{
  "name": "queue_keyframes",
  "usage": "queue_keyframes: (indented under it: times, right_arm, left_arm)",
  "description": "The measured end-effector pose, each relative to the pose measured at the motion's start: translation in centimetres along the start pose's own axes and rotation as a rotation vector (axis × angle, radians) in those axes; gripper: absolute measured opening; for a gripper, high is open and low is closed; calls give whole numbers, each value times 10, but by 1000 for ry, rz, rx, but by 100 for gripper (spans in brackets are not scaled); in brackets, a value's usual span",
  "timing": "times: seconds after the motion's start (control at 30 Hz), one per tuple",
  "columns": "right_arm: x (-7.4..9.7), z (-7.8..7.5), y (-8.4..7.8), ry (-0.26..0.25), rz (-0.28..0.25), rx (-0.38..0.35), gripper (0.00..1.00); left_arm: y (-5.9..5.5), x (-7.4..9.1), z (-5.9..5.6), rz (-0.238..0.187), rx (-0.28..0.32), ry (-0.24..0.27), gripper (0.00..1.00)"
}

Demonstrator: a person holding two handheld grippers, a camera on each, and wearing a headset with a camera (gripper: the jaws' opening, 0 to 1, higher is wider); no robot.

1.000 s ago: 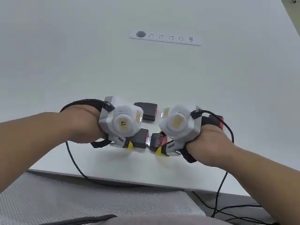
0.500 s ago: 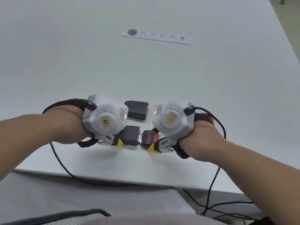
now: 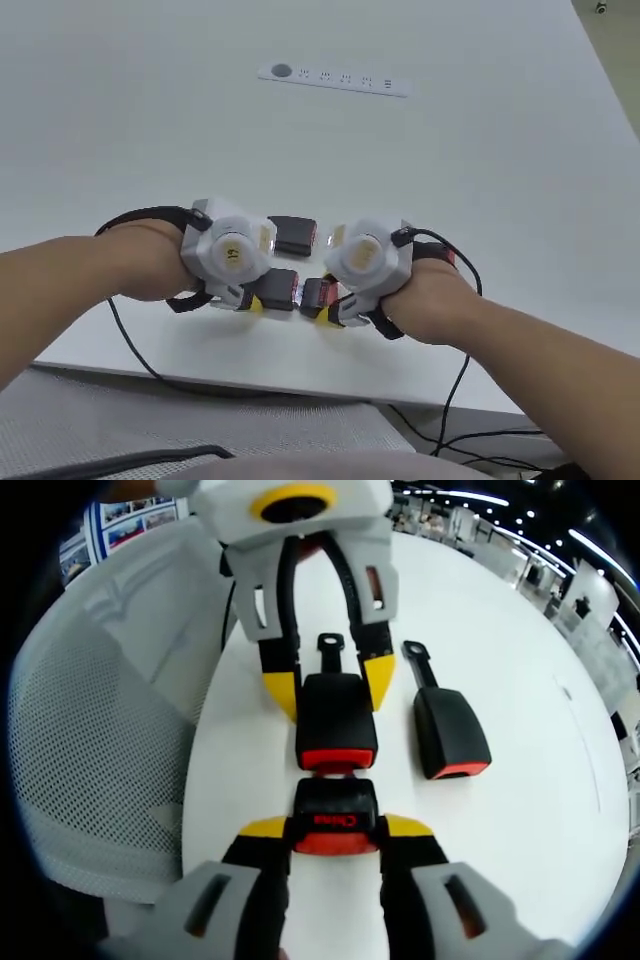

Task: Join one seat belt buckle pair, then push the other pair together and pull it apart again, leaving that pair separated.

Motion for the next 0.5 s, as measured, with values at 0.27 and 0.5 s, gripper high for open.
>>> queue_keyframes:
  times: [0.27,0.5]
  right_arm:
    - [0,0,-1,-10,6,-6,35]
    - [8,3,0,-13,-16,-18,38]
  left_arm:
    - [3,-1,-1,11,-11,6,34]
    - [3,4,-2,51,-31,20,34]
Point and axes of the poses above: the centre of the closed fingertips' face, and the gripper's own axes: x roughly backward along the fingers, z roughly to its left, y roughly out of its top, the point moved 5 cm from there along x, roughly backward along the fingers, and after that the axes turned 2 degrees about y, right-handed, at the moved point
